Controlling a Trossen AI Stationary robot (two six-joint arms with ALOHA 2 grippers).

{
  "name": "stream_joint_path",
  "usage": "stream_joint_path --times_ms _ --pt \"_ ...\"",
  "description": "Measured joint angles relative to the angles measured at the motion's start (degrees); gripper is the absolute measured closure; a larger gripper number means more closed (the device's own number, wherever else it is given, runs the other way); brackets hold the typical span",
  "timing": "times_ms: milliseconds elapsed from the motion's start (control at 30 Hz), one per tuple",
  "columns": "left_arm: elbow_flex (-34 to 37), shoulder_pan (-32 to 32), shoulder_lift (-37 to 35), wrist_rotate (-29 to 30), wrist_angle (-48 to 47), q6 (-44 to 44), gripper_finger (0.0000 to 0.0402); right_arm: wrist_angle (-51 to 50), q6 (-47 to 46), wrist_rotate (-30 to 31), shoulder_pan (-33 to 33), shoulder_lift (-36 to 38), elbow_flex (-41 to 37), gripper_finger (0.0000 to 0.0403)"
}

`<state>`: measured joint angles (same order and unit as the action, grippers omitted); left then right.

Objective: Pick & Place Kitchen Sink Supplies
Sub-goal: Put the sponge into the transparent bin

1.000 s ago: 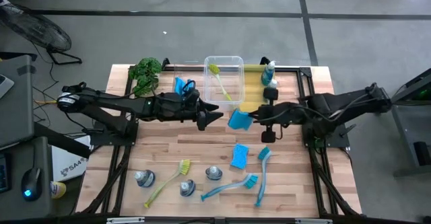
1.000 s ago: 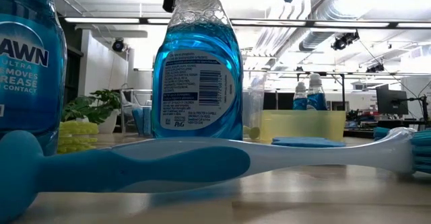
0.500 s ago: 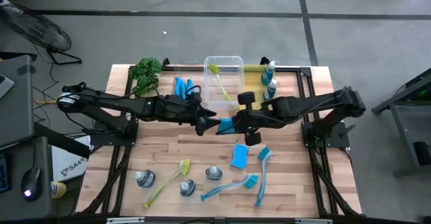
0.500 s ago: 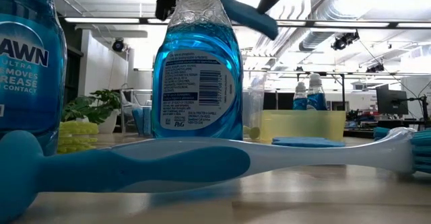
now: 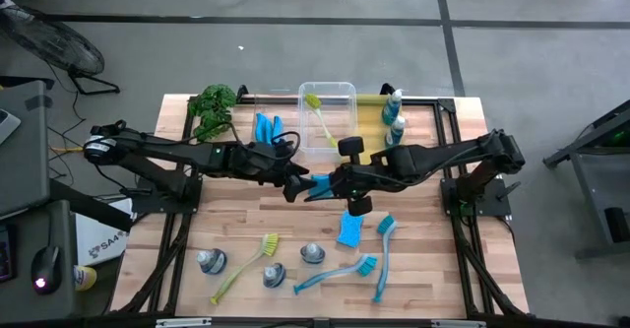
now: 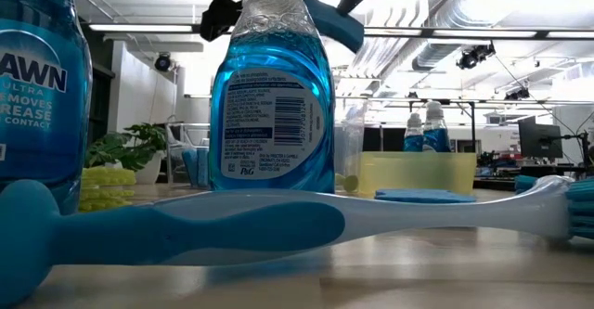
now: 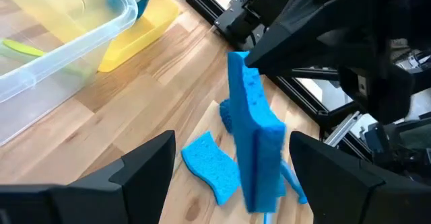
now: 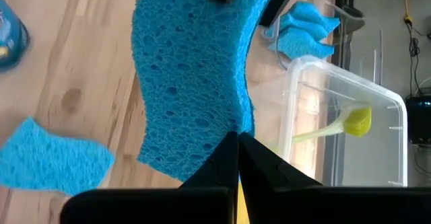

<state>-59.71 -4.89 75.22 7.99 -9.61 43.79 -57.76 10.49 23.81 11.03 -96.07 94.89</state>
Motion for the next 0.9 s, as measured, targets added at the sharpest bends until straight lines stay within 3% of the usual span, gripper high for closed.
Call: stream_joint_path --times_ms 433,900 --pt "0.01 0.00 0.00 -0.92 -0.60 0.00 0.0125 3.80 -1.13 -0.40 0.00 0.00 0.00 0.0403" --pt "0.01 -0.02 0.00 -3.43 -0.46 0.00 0.0264 3.61 -2.10 -3.26 0.00 -0.74 -0.11 0.0403"
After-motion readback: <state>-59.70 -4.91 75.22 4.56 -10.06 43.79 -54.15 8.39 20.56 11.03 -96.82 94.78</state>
